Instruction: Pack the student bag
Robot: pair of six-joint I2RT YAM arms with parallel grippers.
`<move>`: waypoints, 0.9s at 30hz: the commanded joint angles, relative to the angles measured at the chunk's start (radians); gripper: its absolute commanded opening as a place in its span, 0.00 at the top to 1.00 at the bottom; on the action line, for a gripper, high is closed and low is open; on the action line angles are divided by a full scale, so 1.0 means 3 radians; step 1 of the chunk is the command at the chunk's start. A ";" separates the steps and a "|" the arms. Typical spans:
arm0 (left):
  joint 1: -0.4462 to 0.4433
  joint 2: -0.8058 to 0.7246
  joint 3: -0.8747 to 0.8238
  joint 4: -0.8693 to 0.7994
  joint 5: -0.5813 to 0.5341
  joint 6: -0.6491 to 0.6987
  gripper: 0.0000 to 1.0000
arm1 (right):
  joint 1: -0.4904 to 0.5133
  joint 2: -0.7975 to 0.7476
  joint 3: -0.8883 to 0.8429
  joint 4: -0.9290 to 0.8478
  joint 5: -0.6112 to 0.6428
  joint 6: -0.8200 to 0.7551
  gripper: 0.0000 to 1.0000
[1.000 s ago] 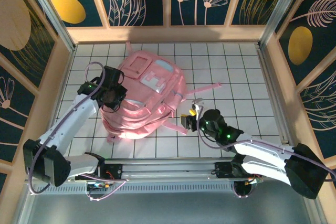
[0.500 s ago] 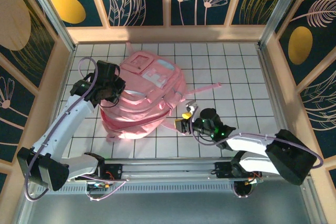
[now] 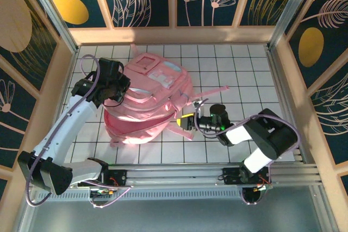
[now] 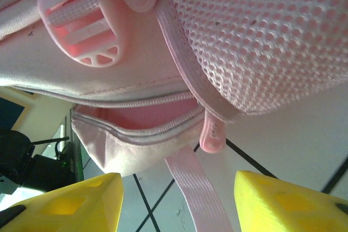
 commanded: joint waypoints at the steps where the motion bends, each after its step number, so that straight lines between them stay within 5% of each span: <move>1: 0.0006 -0.0053 0.0201 0.0249 0.0043 -0.0024 1.00 | -0.0017 0.0150 0.0160 0.0313 -0.0168 0.0065 0.42; 10: 0.0008 -0.0078 0.0220 0.0280 0.0069 -0.0024 1.00 | 0.0002 0.0638 0.0491 0.0315 -0.0187 0.0144 0.43; 15: 0.0007 -0.0073 0.0251 0.0299 0.0079 -0.0026 1.00 | 0.0047 0.0833 0.0577 0.0437 -0.0239 0.0192 0.54; 22: 0.0004 -0.0054 0.0241 0.0322 0.0069 -0.0015 1.00 | 0.0060 0.0656 0.0493 0.0418 -0.0116 0.0072 0.86; 27: 0.0008 -0.0022 0.0282 0.0322 0.0036 -0.0001 1.00 | 0.0135 0.0424 0.0525 -0.0180 0.0044 -0.0312 0.88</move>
